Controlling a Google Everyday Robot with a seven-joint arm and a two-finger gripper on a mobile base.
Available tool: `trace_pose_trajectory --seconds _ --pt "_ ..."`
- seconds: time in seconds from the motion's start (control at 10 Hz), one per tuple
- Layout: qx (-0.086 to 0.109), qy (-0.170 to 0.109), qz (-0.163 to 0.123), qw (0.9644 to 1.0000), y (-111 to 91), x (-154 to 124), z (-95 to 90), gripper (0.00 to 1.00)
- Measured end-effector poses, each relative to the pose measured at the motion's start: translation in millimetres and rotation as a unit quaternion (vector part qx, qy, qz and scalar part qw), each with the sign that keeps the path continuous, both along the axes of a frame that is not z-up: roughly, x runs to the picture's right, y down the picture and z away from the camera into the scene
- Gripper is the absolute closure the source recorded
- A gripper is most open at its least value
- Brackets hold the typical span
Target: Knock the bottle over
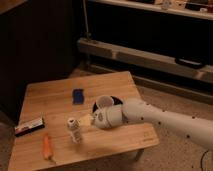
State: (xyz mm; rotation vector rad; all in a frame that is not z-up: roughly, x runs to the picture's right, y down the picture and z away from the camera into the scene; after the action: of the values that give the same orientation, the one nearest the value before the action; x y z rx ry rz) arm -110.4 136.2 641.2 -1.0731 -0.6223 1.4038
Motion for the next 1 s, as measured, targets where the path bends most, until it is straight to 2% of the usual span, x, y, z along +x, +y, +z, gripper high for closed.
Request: trace_pose_trajectory --seconds 0.2,0.4,0.5,0.7,0.8,0.9,1.0 --pt "0.008 -0.008 -0.015 0.9998 -4.9 -12.4 -3.6 1.00" --pt "0.014 -0.031 -0.050 0.9982 -12.6 -44.7 -6.4 1.00" --pt "0.017 -0.044 -0.069 0.9965 -17.1 -66.9 -6.7 1.00" --pt "0.021 -0.077 -0.110 0.9907 -26.0 -121.9 -5.6 1.00" --pt "0.022 -0.088 -0.117 0.9890 -28.9 -137.9 -3.9 1.00" --pt "0.023 -0.090 -0.118 0.9887 -30.0 -142.2 -3.4 1.00" --pt "0.030 -0.102 -0.120 0.9871 -33.0 -156.3 -2.5 0.98"
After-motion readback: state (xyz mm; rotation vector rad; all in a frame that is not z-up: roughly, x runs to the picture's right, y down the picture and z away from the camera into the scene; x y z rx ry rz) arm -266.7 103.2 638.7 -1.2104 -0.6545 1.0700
